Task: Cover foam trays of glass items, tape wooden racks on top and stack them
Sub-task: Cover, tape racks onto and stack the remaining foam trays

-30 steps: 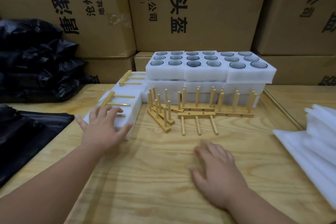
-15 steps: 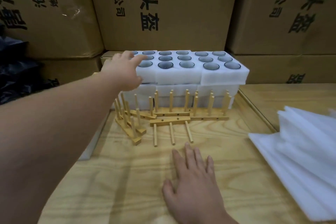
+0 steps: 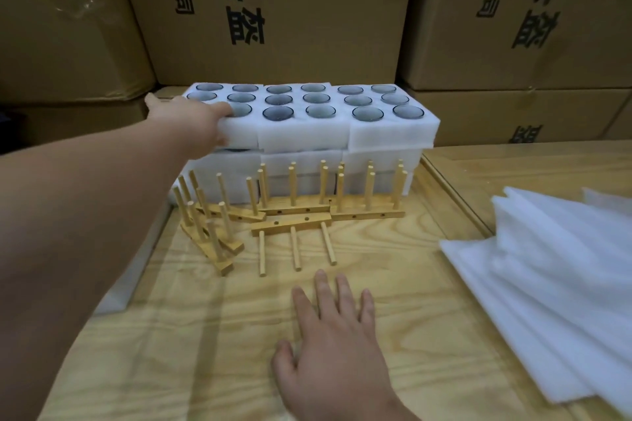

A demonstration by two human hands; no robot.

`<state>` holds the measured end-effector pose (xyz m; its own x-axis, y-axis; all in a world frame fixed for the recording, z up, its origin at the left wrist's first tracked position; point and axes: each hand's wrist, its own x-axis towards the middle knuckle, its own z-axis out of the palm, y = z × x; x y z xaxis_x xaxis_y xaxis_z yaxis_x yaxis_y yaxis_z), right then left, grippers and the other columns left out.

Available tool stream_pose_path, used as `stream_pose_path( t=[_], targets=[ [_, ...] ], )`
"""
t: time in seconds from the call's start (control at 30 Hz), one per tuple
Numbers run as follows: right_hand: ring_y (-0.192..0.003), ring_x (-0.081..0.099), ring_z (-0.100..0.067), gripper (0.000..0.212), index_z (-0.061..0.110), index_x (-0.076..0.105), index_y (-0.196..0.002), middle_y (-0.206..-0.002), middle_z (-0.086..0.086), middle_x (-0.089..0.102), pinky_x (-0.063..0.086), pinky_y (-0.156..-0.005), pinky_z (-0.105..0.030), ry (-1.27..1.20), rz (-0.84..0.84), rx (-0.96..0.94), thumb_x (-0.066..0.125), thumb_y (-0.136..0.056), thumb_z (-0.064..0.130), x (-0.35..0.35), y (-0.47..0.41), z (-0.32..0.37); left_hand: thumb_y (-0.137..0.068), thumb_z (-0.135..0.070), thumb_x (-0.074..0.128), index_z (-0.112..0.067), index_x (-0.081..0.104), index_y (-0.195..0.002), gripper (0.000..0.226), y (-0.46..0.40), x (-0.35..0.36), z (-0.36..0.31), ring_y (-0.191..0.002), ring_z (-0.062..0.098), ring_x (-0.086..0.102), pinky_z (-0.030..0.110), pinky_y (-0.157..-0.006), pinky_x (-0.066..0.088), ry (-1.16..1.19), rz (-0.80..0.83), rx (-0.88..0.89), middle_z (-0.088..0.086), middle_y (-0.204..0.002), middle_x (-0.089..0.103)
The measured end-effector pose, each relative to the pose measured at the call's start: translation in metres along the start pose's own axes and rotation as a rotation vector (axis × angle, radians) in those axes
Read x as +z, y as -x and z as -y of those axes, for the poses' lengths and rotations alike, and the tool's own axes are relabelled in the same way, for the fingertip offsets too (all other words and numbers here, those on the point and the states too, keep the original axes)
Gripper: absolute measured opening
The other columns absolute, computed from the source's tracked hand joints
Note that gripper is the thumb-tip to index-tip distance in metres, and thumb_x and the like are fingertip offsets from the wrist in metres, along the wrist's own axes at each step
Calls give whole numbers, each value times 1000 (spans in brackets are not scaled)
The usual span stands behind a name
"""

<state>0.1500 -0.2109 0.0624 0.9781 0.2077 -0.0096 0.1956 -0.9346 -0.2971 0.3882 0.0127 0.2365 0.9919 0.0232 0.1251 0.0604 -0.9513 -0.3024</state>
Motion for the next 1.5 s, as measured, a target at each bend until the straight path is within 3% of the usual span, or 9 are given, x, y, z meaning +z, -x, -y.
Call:
stream_pose_path(
  t=[0.13,0.43,0.6,0.7,0.83,1.0,1.27,1.4,1.5],
  targets=[
    [-153,-21,-29,85,29,8,-160,-169,-5,-11,-19,-116,-62,13,25,3,21,-83,60,-2,0,0,-101,-44,48,-41,40,-131,31,17,0,4,-122,37,47,77,-113,6,94,-212,-26,8,-114,60],
    [-155,-9,-31,79,28,16,-160,-170,-7,-1,-10,-121,-59,35,-3,-3,22,-88,59,-4,6,2,-93,-53,56,-28,54,-132,46,130,-47,6,-103,40,56,56,-107,33,376,-602,124,16,-107,64],
    [-156,1,-30,72,28,29,-155,-169,-6,11,-3,-124,-54,1,-42,-7,25,-90,58,-5,9,3,-85,-55,59,-28,61,-122,45,242,-40,-20,-88,35,60,47,-78,48,480,-572,300,4,-93,65],
    [-145,34,-31,47,22,59,-126,-149,-10,46,24,-120,-42,-38,-124,-39,34,-93,44,-8,15,0,-84,-62,50,-41,53,-120,42,293,-24,-39,-92,29,62,45,-81,45,512,-470,318,-5,-92,61],
    [-90,65,-26,30,17,71,-85,-89,-4,73,46,-70,-34,-690,-284,102,44,-95,25,-21,21,-15,-84,-66,45,-45,44,-121,43,341,-4,-56,-96,22,63,47,-86,45,525,-347,313,-11,-93,57],
    [-118,60,-13,28,25,72,-112,-120,7,69,43,-91,-19,-1266,-457,269,48,-97,24,-17,27,-37,-74,-59,65,-43,60,-111,41,384,15,-78,-80,17,63,44,-76,52,419,-346,357,-12,-81,55],
    [-122,62,-15,44,28,80,-100,-119,4,74,41,-114,-46,-1453,-300,236,63,-67,51,-19,48,-60,-57,-70,73,-46,71,-99,48,433,51,-112,-71,13,63,45,-76,57,469,-416,463,-12,-75,57],
    [-118,64,-11,36,28,78,-105,-119,6,74,47,-106,-39,-1392,-302,201,63,-74,39,-17,61,-63,-87,-72,48,-48,57,-123,44,424,67,-92,-107,7,53,34,-97,36,857,-499,306,-15,-117,54],
    [-111,65,-1,42,27,71,-117,-117,14,73,49,-89,-24,-1337,-290,114,62,-76,32,-17,69,-59,-92,-58,45,-54,57,-122,32,385,67,-80,-126,-2,46,28,-106,37,1532,-341,-87,-24,-130,49]
  ],
)
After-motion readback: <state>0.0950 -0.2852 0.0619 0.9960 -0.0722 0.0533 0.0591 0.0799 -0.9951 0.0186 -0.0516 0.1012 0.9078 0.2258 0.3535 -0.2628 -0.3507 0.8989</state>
